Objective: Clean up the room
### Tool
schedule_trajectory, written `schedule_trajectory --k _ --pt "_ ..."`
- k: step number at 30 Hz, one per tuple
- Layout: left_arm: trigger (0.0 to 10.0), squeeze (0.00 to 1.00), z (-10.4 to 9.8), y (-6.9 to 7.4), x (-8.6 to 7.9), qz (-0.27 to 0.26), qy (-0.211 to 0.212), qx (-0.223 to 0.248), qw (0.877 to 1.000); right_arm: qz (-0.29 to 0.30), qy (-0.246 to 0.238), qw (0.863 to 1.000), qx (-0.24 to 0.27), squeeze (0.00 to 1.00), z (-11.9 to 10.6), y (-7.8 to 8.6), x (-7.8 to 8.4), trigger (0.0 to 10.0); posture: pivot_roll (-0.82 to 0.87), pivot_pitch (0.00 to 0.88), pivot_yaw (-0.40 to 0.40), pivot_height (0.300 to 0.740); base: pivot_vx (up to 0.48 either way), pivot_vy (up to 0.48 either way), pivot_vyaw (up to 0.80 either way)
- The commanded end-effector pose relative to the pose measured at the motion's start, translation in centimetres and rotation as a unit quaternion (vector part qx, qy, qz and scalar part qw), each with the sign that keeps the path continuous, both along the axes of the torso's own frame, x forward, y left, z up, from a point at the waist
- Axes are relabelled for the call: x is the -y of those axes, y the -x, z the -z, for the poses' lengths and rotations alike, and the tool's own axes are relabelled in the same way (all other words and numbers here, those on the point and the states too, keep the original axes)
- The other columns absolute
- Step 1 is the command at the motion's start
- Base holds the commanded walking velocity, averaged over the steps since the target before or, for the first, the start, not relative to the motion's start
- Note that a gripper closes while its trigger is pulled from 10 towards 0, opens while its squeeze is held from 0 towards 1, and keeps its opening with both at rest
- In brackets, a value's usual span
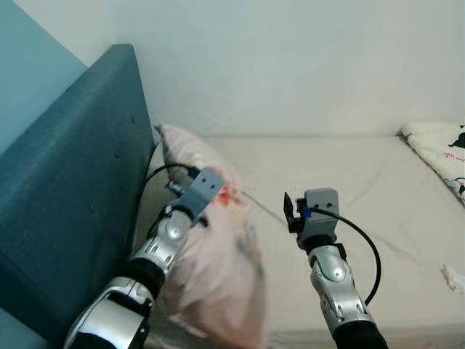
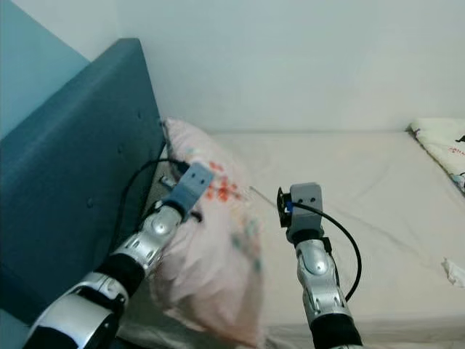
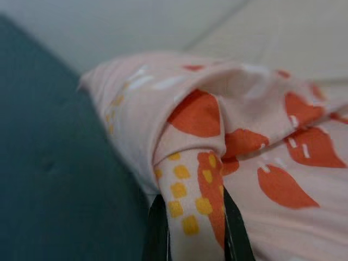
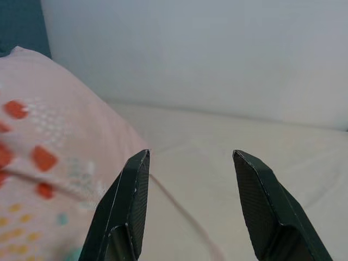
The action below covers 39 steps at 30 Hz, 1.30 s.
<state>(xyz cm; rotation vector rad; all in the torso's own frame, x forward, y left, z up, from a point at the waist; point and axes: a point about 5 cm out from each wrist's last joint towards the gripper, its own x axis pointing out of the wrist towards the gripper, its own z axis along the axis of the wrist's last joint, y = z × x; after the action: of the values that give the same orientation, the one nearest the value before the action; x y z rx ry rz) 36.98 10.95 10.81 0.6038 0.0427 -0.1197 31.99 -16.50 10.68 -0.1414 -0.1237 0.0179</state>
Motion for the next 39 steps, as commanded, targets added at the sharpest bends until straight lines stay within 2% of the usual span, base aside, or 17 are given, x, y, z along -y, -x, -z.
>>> schedule_trajectory --k 1,3,7,11,12,14,15,18,20,23,24,28,31,33,39 --pt "10.0 0.00 -0.7 -0.2 -0.5 -0.011 -0.020 0.043 0.999 -0.007 0.005 1.000 -0.004 0.00 0.0 0.1 -0.4 10.0 -0.03 0.104 -0.009 0.740 0.000 0.000 0.00" --pt "10.0 0.00 -0.1 0.0 -1.3 -0.030 -0.033 0.045 0.998 -0.010 0.006 1.000 -0.007 0.00 0.0 0.2 -0.4 10.0 -0.03 0.108 -0.012 0.740 0.000 0.000 0.00" --pt "10.0 0.00 0.6 0.2 -1.6 -0.038 -0.032 0.033 0.998 -0.014 0.007 1.000 -0.012 0.00 0.1 0.3 -0.5 10.0 -0.03 0.109 -0.014 0.740 0.000 0.000 0.00" --pt "10.0 0.00 3.8 1.6 -2.2 -0.027 -0.039 -0.056 0.997 -0.026 0.010 0.999 -0.031 0.00 0.7 0.5 -0.9 10.0 -0.04 0.110 -0.007 0.740 0.000 0.000 0.00" --pt "10.0 0.00 3.8 1.6 -2.2 -0.027 -0.039 -0.056 0.997 -0.026 0.010 0.999 -0.031 0.00 0.7 0.5 -0.9 10.0 -0.04 0.110 -0.007 0.740 0.000 0.000 0.00" --pt "10.0 0.00 5.4 2.5 -2.6 -0.025 -0.049 -0.097 0.994 -0.028 0.011 0.999 -0.040 0.00 0.9 0.6 -0.9 10.0 -0.04 0.109 -0.010 0.740 0.000 0.000 0.00" --pt "10.0 0.00 5.4 2.5 -2.6 -0.025 -0.049 -0.097 0.994 -0.028 0.011 0.999 -0.040 0.00 0.9 0.6 -0.9 10.0 -0.04 0.109 -0.010 0.740 0.000 0.000 0.00" --pt "10.0 0.00 8.1 4.3 -3.4 -0.027 -0.081 -0.157 0.984 -0.034 0.014 0.998 -0.054 0.00 1.3 0.8 -0.9 10.0 -0.04 0.110 -0.016 0.740 0.000 0.000 0.00" --pt "10.0 0.00 8.6 4.7 -3.6 -0.028 -0.089 -0.165 0.982 -0.036 0.015 0.998 -0.057 0.00 1.4 0.9 -0.9 10.0 -0.04 0.110 -0.017 0.740 0.000 0.000 0.00" --pt "10.0 0.00 8.8 4.9 -4.0 -0.038 -0.089 -0.159 0.983 -0.038 0.017 0.997 -0.060 0.00 1.4 0.8 -1.0 10.0 -0.05 0.111 -0.018 0.740 0.000 0.000 0.00" --pt "10.0 0.00 8.5 4.8 -4.3 -0.049 -0.087 -0.142 0.985 -0.039 0.018 0.997 -0.061 0.00 1.4 0.8 -1.0 10.0 -0.05 0.114 -0.018 0.740 0.000 0.000 0.00" --pt "10.0 0.00 7.9 4.4 -4.4 -0.054 -0.087 -0.123 0.987 -0.039 0.018 0.997 -0.062 0.00 1.3 0.9 -1.0 10.0 -0.05 0.114 -0.018 0.740 0.000 0.000 0.00" --pt "10.0 0.00 6.2 3.3 -4.0 -0.055 -0.073 -0.067 0.994 -0.037 0.020 0.997 -0.065 0.00 1.4 1.0 -0.8 10.0 -0.06 0.119 -0.016 0.740 0.000 0.000 0.00" --pt "10.0 0.00 5.5 2.9 -3.6 -0.048 -0.066 -0.049 0.995 -0.035 0.020 0.997 -0.065 0.00 1.5 1.1 -0.8 10.0 -0.06 0.121 -0.014 0.740 0.000 0.000 0.00" --pt "10.0 0.00 4.8 2.4 -2.4 -0.012 -0.063 -0.048 0.997 -0.031 0.020 0.997 -0.069 0.00 1.7 1.4 -0.7 10.0 -0.07 0.122 -0.006 0.740 0.000 0.000 0.00"
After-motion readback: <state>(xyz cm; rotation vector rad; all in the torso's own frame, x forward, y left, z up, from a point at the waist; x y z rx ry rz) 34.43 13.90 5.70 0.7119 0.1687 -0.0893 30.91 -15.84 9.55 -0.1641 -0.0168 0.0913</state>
